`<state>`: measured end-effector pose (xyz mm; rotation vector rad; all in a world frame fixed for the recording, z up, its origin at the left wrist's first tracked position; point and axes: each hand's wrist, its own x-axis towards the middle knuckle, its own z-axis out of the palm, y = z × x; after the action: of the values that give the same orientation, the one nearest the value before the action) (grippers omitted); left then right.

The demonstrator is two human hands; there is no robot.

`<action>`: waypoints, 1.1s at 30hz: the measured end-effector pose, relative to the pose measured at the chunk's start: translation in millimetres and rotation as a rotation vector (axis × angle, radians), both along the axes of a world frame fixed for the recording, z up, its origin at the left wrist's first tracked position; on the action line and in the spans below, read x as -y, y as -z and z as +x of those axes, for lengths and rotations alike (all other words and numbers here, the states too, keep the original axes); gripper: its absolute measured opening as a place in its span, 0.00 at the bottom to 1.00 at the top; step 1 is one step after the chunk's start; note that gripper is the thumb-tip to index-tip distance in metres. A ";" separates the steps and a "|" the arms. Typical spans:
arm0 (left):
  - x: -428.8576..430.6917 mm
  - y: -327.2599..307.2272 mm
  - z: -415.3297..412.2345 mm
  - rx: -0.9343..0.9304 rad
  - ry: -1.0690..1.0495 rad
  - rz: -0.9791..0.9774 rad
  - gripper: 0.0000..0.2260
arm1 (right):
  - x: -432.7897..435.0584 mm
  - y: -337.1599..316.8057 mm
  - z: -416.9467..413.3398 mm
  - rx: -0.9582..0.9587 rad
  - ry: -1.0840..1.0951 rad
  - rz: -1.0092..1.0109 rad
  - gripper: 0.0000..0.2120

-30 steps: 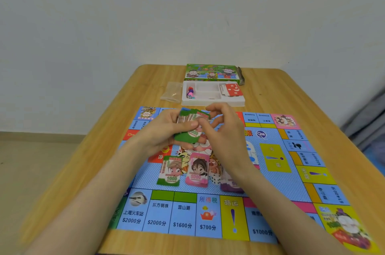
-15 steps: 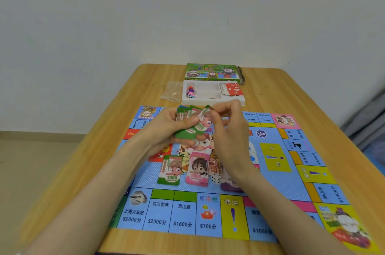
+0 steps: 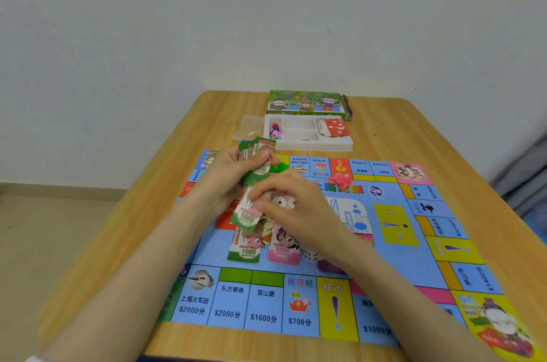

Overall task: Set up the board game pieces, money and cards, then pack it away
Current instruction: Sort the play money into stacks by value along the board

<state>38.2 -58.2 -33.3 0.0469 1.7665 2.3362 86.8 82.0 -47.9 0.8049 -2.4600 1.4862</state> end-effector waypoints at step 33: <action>0.0 1.0 -0.8 -0.021 0.011 -0.028 0.06 | 7.3 10.6 7.4 -0.287 -0.168 0.595 0.24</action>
<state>37.5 -58.1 -34.3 0.0769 1.8038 2.3116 94.2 74.7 -58.6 1.2441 -2.6664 0.5920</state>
